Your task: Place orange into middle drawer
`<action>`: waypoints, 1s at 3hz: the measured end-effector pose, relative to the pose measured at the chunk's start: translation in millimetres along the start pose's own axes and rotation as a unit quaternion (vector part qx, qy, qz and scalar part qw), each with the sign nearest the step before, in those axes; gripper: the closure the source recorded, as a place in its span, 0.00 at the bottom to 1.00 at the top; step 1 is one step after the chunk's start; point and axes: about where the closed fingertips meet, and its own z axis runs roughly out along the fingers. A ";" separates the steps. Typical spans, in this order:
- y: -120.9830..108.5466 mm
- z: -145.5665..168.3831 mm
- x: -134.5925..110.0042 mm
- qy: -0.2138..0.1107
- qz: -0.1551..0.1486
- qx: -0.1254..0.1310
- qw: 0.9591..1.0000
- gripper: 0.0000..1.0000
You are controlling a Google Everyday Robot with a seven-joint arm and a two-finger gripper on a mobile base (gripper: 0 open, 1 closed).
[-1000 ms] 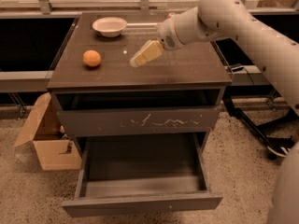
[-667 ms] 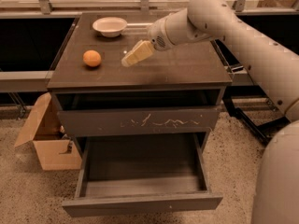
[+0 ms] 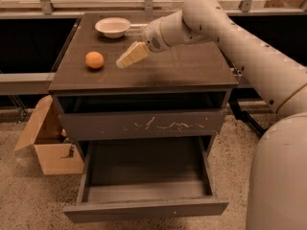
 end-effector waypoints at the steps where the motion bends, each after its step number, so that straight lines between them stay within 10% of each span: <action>1: 7.8 31.7 -9.6 0.008 -0.016 -0.029 0.999 0.00; 3: 18.7 89.2 -18.8 0.004 -0.017 -0.062 0.998 0.00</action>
Offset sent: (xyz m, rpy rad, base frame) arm 0.0282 0.0935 -0.0318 -0.0399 0.0362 0.1427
